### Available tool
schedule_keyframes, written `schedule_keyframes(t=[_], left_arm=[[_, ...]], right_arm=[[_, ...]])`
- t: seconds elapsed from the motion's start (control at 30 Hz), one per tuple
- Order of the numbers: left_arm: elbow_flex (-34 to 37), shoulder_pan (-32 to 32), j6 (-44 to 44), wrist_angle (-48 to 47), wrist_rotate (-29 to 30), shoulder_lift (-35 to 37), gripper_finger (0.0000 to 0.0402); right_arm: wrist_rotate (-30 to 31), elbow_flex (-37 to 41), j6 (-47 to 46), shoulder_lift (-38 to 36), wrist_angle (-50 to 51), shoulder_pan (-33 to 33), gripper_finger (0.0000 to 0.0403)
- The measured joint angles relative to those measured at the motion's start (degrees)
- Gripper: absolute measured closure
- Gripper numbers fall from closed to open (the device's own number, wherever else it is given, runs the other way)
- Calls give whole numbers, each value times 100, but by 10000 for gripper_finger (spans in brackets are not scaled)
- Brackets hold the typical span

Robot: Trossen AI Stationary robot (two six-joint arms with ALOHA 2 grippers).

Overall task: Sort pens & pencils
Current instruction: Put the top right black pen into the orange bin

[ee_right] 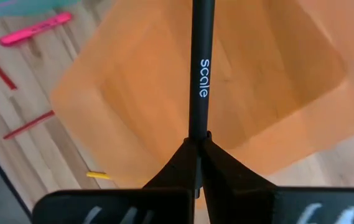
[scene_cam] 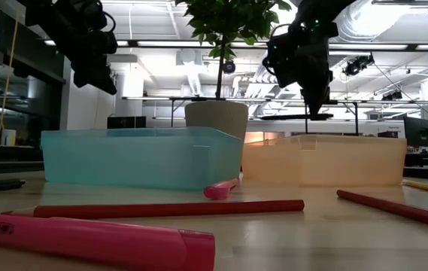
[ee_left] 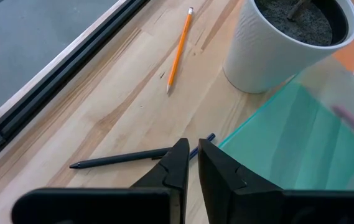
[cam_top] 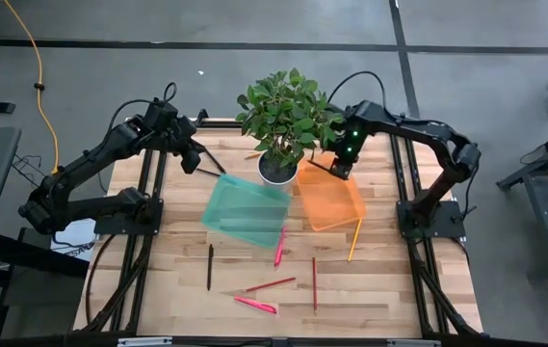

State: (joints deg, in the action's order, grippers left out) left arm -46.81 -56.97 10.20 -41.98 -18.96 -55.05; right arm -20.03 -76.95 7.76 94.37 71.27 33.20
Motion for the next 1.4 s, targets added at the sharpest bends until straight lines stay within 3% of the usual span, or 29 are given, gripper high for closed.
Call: schedule_keyframes(t=[0.8,0.97,1.4], left_arm=[[-2,0,0,-9,-15,-2,378],[-1,-1,-5,-10,-15,-1,378],[-2,0,-7,-13,-66,-2,378]], right_arm=[[10,2,-45,2,-508,6,402],[244,17,-37,2,-469,31,402],[182,1072,-346,4,-1228,-245,402]])
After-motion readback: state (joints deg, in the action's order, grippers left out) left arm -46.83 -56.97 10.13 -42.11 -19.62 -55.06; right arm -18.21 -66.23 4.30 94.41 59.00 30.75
